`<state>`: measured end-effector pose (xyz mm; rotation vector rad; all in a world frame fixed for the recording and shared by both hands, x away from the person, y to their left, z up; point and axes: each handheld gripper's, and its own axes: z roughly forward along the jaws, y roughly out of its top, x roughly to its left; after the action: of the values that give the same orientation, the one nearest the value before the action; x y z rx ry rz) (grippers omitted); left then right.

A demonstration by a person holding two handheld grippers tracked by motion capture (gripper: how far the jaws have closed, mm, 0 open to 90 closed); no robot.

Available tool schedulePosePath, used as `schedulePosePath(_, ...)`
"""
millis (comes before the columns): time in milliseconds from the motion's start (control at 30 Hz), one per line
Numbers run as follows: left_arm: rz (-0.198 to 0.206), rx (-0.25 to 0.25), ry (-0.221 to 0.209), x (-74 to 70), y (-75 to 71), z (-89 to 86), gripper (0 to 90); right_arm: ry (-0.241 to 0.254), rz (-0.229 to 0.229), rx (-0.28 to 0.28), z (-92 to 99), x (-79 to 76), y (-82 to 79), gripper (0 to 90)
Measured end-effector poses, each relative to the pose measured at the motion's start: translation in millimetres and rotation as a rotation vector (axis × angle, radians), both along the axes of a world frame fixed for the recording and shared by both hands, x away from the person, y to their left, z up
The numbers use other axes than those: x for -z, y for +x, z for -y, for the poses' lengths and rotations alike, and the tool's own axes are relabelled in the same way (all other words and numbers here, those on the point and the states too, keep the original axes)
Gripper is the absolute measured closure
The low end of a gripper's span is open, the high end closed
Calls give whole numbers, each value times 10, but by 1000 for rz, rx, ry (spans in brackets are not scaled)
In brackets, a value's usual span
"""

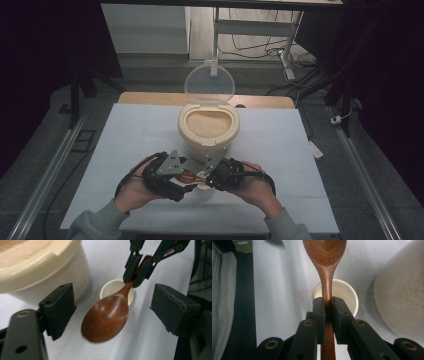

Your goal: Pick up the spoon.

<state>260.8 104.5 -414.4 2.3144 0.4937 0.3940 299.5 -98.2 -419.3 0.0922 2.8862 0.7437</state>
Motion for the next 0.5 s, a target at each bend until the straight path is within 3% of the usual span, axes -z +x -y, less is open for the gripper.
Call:
schedulePosePath(200, -61, 69, 42, 46, 136, 93, 321, 4, 15, -12, 4, -19, -19, 811)
schedulePosePath(400, -102, 139, 64, 50, 224, 203, 444, 9, 38, -33, 1, -52, -53, 811)
schedulePosePath(500, -108, 147, 69, 68, 236, 219, 483, 4, 52, -49, 2, -53, -75, 811)
